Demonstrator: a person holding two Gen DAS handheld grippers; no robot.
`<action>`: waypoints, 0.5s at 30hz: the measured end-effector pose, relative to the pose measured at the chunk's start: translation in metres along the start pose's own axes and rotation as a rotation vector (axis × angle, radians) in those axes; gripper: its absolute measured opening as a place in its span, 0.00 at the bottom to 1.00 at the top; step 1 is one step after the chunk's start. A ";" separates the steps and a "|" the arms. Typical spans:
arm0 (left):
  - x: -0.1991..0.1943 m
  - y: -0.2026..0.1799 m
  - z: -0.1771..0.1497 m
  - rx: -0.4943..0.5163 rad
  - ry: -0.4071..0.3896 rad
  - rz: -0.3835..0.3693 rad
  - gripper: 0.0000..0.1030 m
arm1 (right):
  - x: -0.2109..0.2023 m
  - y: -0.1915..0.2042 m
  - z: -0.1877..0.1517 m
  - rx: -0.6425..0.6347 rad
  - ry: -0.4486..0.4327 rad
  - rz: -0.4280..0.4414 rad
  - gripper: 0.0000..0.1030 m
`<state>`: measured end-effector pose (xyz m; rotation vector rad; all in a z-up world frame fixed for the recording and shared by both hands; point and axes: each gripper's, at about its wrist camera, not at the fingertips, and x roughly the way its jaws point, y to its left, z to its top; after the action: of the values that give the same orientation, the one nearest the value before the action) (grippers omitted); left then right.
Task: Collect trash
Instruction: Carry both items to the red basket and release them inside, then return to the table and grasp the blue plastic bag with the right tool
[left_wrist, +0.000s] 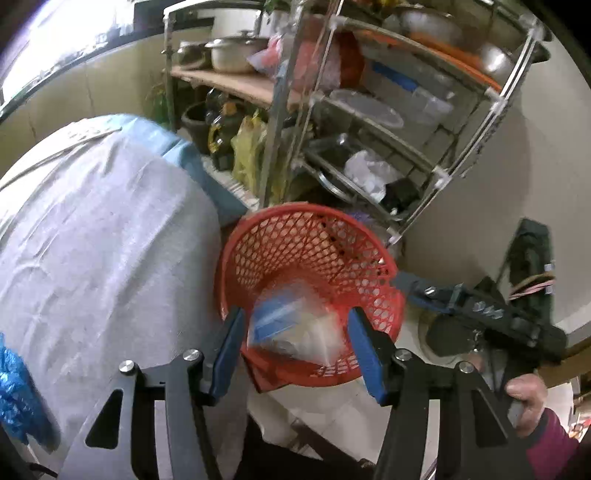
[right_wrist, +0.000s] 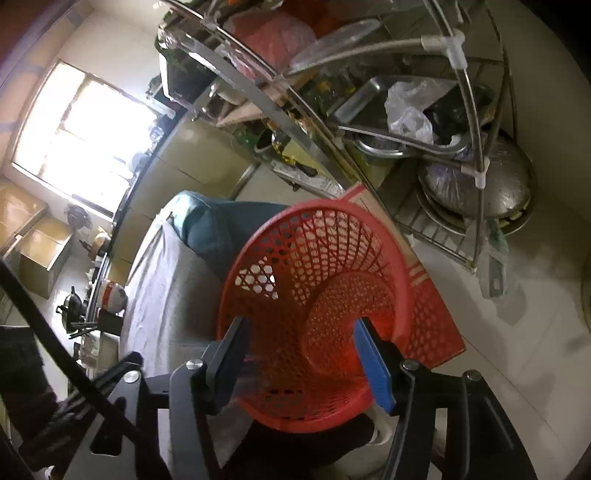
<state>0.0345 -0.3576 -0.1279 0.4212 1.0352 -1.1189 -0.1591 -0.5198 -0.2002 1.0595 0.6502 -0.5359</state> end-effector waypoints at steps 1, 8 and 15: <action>-0.003 0.001 -0.002 0.000 -0.005 -0.004 0.57 | -0.004 0.002 0.001 -0.009 -0.012 -0.002 0.61; -0.058 0.043 -0.052 -0.017 -0.042 0.173 0.63 | -0.004 0.045 -0.004 -0.102 -0.013 0.066 0.61; -0.124 0.131 -0.142 -0.272 -0.064 0.398 0.63 | 0.034 0.128 -0.037 -0.247 0.130 0.165 0.61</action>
<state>0.0769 -0.1321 -0.1195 0.3504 0.9782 -0.6229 -0.0569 -0.4381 -0.1586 0.9091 0.7156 -0.2374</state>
